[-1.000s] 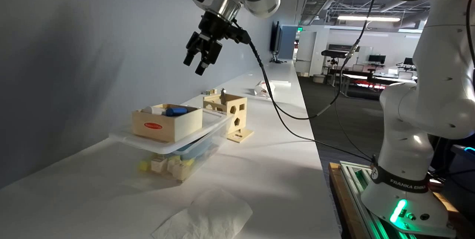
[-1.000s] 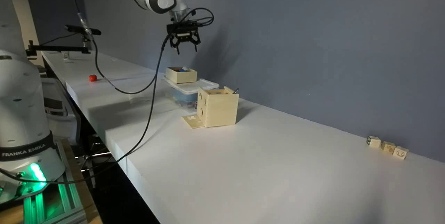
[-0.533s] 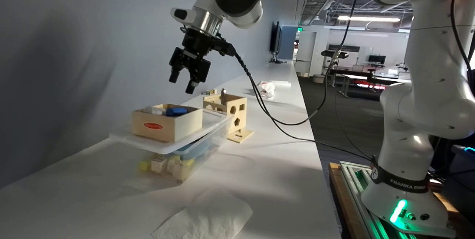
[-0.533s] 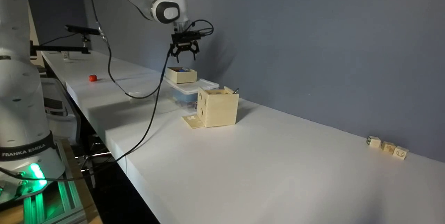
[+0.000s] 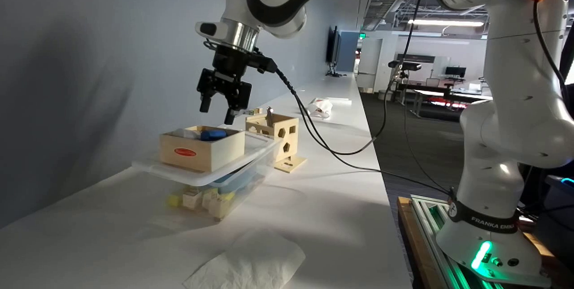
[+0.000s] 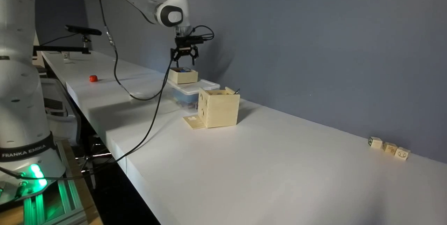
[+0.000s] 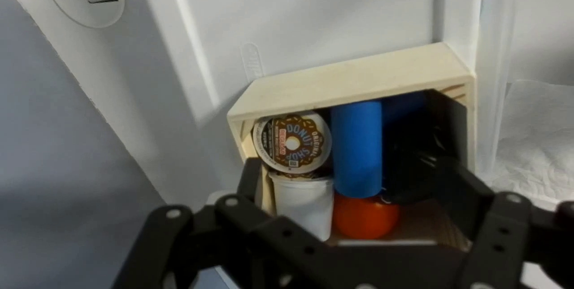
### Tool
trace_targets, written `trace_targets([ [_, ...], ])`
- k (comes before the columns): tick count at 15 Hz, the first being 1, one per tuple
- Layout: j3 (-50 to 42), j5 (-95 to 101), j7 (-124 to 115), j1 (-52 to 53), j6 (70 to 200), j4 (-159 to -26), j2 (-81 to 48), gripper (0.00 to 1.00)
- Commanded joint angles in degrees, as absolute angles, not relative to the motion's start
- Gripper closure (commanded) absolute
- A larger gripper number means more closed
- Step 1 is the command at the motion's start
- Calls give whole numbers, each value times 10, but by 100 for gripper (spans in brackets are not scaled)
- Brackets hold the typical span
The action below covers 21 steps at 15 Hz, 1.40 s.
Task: Place one blue block from the box on the left in the toy box on the right.
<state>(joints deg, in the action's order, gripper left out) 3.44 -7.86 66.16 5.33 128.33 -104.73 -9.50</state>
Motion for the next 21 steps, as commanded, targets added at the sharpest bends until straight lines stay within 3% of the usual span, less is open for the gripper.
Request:
trace_targets([
  [1,51,-69,682,41,1256,-1016,-121,2],
  [4,55,-70,687,39,1249,-1011,-132,13],
  [7,59,-71,688,37,1238,-1002,-143,47],
  [13,58,-68,682,33,1221,-995,-142,90],
  [21,35,-66,619,14,1282,-1051,-36,92],
])
